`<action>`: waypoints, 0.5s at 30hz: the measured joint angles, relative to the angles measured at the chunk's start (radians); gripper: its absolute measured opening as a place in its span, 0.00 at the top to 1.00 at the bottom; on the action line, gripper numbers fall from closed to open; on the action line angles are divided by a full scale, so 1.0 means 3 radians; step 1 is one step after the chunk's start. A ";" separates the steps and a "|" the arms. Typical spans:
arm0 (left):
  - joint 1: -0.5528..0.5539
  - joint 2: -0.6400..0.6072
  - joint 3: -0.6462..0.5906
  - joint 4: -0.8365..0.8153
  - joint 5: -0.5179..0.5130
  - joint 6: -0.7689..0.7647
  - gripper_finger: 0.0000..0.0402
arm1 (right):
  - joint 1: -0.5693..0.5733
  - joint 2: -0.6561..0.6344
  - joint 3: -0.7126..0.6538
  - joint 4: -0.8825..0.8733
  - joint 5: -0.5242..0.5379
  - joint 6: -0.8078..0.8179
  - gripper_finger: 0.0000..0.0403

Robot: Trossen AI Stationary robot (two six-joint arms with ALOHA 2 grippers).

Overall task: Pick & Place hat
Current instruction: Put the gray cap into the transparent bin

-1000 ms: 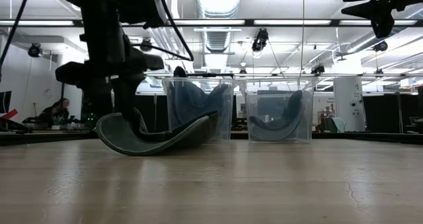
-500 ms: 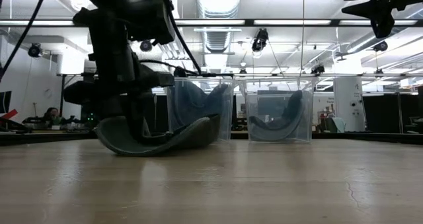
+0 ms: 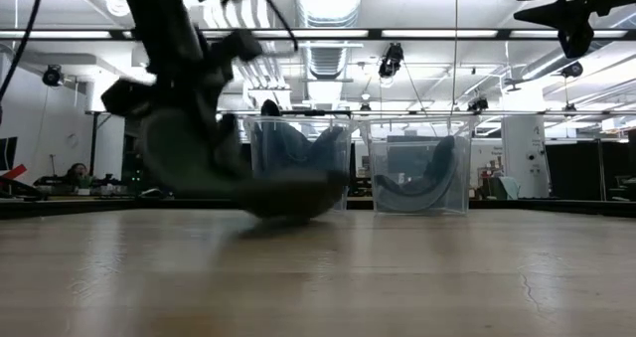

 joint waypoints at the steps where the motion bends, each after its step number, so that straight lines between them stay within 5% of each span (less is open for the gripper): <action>1: 0.0000 -0.0084 0.0033 -0.0010 0.0000 0.0019 0.98 | 0.0000 0.0000 0.0000 0.0000 0.0001 0.0019 0.68; 8: 0.0001 -0.0622 0.0271 0.0128 -0.0092 0.0620 0.99 | 0.0000 0.0000 0.0000 0.0000 0.0003 0.0045 0.68; 15: -0.0007 -0.0977 0.0222 0.1627 -0.0081 0.2571 0.99 | 0.0000 0.0000 0.0000 0.0000 0.0004 0.0007 0.68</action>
